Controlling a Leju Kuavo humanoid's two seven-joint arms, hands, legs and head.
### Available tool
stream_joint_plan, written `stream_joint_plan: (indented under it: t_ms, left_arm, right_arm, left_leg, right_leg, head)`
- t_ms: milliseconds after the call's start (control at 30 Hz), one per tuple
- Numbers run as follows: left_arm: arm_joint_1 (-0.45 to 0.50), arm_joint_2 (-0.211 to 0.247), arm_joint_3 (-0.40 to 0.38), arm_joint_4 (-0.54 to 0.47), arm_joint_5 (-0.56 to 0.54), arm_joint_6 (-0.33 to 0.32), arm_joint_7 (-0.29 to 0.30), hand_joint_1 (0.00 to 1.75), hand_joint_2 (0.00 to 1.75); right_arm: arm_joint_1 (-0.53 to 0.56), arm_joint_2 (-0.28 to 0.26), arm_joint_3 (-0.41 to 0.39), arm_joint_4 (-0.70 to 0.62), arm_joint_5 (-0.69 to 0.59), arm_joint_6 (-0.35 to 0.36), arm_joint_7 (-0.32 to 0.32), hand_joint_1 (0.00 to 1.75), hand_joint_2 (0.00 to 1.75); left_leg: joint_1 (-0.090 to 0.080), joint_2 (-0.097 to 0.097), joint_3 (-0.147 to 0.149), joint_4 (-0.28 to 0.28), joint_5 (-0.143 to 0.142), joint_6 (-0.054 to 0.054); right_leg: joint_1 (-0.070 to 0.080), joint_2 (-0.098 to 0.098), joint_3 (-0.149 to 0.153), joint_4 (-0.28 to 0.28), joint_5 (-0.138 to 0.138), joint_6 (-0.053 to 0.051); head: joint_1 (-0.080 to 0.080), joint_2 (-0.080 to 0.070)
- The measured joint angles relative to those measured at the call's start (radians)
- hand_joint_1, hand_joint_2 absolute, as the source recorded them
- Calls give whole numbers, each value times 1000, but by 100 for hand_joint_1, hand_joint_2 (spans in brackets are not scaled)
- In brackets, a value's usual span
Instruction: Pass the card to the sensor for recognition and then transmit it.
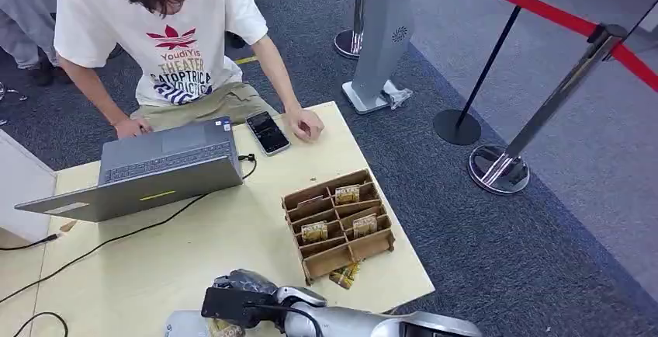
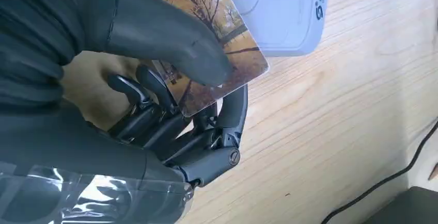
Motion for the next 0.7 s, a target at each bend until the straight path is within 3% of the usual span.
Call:
stream_joint_plan:
  t_ms: [467, 700]
  left_arm:
    - [17, 0, -11, 0, 37, 6, 30, 0, 175]
    - [25, 1, -17, 0, 57, 7, 24, 0, 175]
  right_arm:
    - [17, -23, -24, -33, -55, -49, -24, 175, 175]
    - [51, -96, -109, -282, -61, -89, 2, 175, 175]
  left_leg:
    - [0, 0, 2, 0, 0, 0]
    - [0, 0, 2, 0, 0, 0]
  right_leg:
    - [0, 0, 3, 0, 0, 0]
    - [0, 0, 3, -1, 1, 0]
  head:
    - [0, 0]
    - [0, 0]
